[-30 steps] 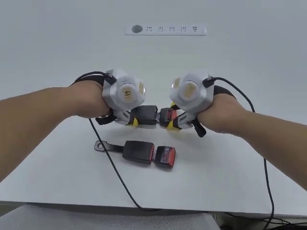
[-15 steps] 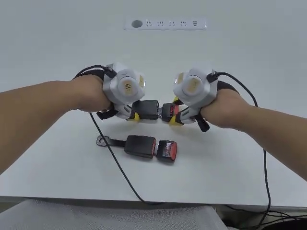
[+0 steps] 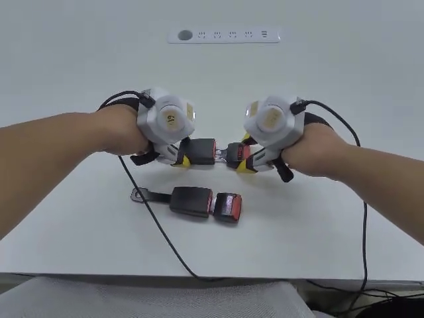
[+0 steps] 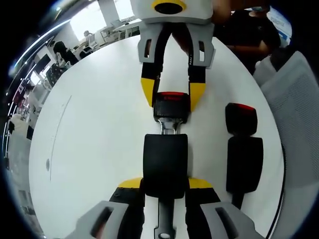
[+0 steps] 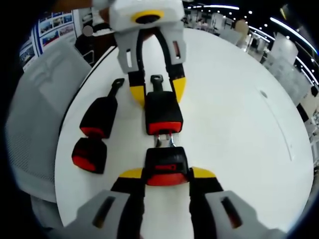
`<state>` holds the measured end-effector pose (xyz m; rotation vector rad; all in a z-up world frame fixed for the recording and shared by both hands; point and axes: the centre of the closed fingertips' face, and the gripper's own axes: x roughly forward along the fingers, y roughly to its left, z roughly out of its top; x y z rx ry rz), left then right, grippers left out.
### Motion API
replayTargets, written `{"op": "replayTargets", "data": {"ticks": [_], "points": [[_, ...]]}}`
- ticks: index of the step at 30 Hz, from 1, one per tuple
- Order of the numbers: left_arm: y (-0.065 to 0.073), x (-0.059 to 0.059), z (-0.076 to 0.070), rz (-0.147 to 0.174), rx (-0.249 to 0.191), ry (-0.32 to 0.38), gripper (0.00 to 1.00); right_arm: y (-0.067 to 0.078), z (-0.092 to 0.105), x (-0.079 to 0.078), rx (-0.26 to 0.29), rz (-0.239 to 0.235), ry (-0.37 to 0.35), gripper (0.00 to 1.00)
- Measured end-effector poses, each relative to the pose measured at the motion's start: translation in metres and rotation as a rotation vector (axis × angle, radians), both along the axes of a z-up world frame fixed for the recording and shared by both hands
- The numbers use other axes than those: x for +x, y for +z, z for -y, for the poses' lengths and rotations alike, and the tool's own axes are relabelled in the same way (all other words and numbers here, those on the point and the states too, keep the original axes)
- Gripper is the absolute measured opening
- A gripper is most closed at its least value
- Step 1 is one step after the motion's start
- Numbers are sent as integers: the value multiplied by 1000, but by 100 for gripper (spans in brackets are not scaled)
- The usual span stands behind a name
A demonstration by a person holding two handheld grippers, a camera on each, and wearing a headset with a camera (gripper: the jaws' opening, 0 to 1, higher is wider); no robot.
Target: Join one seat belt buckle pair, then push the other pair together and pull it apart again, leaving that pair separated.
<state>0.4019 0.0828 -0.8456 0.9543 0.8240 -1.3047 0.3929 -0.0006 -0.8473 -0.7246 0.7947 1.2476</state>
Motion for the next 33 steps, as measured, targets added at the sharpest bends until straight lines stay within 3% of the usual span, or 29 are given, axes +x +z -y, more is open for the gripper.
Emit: {"op": "replayTargets", "data": {"ticks": [7, 18, 26, 33], "points": [[0, -1, 0, 2, -6, 5, 31, 1, 20, -7, -11, 5, -24, 34], [0, -2, 1, 4, -25, 20, 31, 0, 82, -13, -61, 17, -76, 35], [0, -4, 2, 7, -9, -4, 32, 0, 121, -18, -110, 22, -118, 35], [1, -5, 3, 28, 0, -20, 32, -1, 138, -23, -129, 18, -137, 35]]}}
